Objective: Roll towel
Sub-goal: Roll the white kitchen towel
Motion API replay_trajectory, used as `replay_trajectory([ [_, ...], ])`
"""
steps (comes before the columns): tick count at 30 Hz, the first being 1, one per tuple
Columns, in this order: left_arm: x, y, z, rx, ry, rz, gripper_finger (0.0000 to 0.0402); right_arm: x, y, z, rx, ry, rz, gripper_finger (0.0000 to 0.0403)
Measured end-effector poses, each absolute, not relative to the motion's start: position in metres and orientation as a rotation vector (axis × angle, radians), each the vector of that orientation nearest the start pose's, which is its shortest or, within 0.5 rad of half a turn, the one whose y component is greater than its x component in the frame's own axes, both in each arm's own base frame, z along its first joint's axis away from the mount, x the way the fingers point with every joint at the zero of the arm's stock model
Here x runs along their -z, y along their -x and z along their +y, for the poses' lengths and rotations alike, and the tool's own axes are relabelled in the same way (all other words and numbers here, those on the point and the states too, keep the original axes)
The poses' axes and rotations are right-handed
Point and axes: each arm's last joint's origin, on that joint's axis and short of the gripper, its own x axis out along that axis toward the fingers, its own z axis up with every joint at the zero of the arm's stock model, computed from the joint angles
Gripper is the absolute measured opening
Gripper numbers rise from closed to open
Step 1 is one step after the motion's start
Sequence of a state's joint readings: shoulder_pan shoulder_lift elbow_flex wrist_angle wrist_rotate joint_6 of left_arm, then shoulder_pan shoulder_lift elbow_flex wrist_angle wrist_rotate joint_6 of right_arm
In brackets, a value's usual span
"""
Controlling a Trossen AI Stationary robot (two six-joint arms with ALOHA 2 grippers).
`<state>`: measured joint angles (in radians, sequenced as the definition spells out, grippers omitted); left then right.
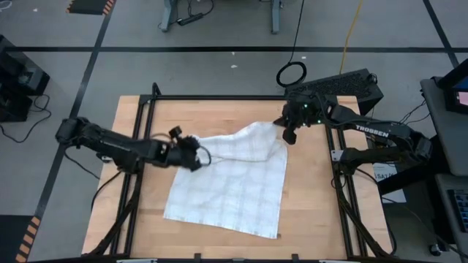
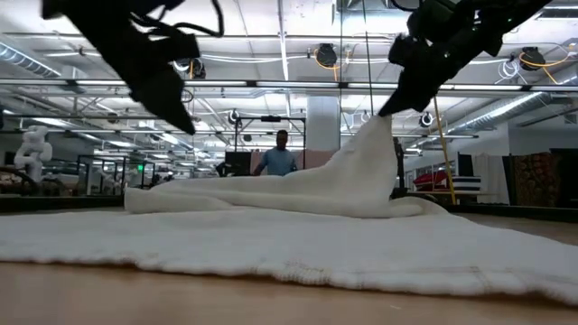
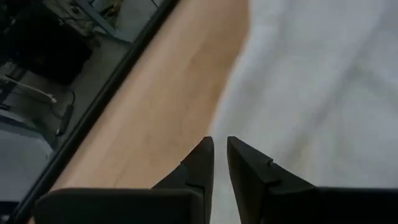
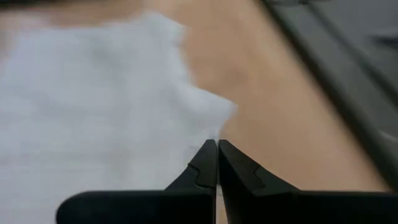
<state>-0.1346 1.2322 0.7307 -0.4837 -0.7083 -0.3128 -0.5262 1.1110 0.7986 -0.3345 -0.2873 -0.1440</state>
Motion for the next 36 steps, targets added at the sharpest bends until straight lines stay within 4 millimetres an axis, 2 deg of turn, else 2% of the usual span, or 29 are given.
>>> replay_trajectory([
  [6,-0.233,-0.237,0.009,-0.532,-0.051,0.680,0.0057,-0.267,-0.214,-0.083,0.006,-0.182,0.578,0.0000],
  [9,-0.234,-0.239,0.014,-0.419,-0.028,0.673,0.0058,-0.265,-0.219,-0.067,-0.053,-0.209,0.606,0.0000],
  [12,-0.220,-0.237,0.019,-0.341,-0.019,0.689,0.0073,-0.265,-0.223,-0.047,-0.121,-0.233,0.626,0.0000],
  [16,-0.197,-0.228,0.028,-0.387,0.014,0.718,0.0111,-0.264,-0.228,-0.019,-0.186,-0.258,0.659,0.0000],
  [19,-0.192,-0.224,0.033,-0.467,0.033,0.727,0.0138,-0.261,-0.226,0.002,-0.166,-0.271,0.717,0.0000],
  [23,-0.192,-0.225,0.033,-0.448,0.042,0.720,0.0156,-0.256,-0.222,0.024,-0.095,-0.286,0.783,0.0000],
  [28,-0.185,-0.226,0.032,-0.350,-0.016,0.774,0.0158,-0.255,-0.219,0.042,-0.002,-0.268,0.786,0.0000],
  [36,-0.157,-0.229,0.038,-0.347,-0.065,0.911,0.0157,-0.254,-0.214,0.063,-0.003,-0.218,0.784,0.0000],
])
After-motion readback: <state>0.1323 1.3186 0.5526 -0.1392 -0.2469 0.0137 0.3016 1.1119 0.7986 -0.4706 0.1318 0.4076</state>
